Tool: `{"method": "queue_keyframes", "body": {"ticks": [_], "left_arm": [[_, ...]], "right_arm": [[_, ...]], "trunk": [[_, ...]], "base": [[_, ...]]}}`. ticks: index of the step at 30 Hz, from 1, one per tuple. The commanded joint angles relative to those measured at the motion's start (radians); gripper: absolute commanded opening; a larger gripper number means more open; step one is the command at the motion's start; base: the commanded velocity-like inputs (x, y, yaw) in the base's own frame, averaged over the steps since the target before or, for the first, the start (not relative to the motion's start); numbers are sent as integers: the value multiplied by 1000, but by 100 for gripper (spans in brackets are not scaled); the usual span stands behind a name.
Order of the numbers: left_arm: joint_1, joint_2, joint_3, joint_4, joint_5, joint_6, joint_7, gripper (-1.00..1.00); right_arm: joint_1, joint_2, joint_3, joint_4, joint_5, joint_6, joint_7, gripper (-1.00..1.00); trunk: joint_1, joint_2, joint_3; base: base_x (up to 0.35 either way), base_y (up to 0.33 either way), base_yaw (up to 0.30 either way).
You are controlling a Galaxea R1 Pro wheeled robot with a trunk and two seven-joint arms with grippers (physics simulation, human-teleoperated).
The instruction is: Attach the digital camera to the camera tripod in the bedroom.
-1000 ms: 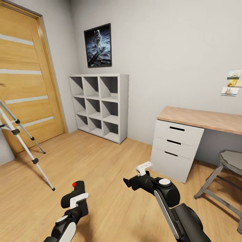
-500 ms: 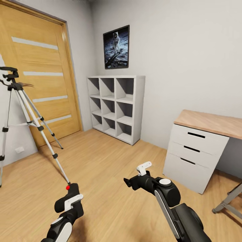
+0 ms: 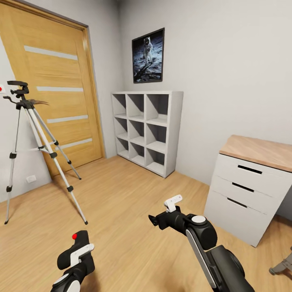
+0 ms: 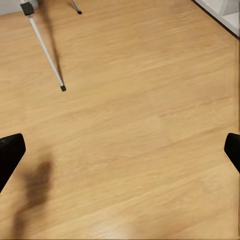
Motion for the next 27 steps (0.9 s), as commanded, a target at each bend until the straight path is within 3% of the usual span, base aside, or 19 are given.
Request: {"method": "queue_keyframes", "body": {"ticks": [1,4,15,16,18,27], "left_arm": [[18,0,32,-14,8,-6,5,-100],[49,0,89,-36,9,-15,0,-100],[84,-8,140,-64,8,-23,2,-100],[106,-9,166,-87,9,-24,0,-100],[115,-11,181,-98,9,-24,-1,-100],[125,-13,197,-107,7,-24,-1,-100]], "right_arm": [[-1,0,-1,-1,0,5,2,100],[-1,0,-2,-1,0,5,2,100],[-1,3,-3,-2,0,8,1,100],[-1,4,-5,-2,1,9,1,100],[-1,2,-6,-2,0,10,1,100],[-1,2,-5,-2,0,7,1,100]], "trunk": [[0,0,-1],[0,0,-1],[0,0,-1],[0,0,-1],[0,0,-1],[0,0,-1]], "base": [[298,-166,3],[301,-169,2],[305,-174,0],[306,-176,0],[306,-178,0],[306,-189,0]]}}
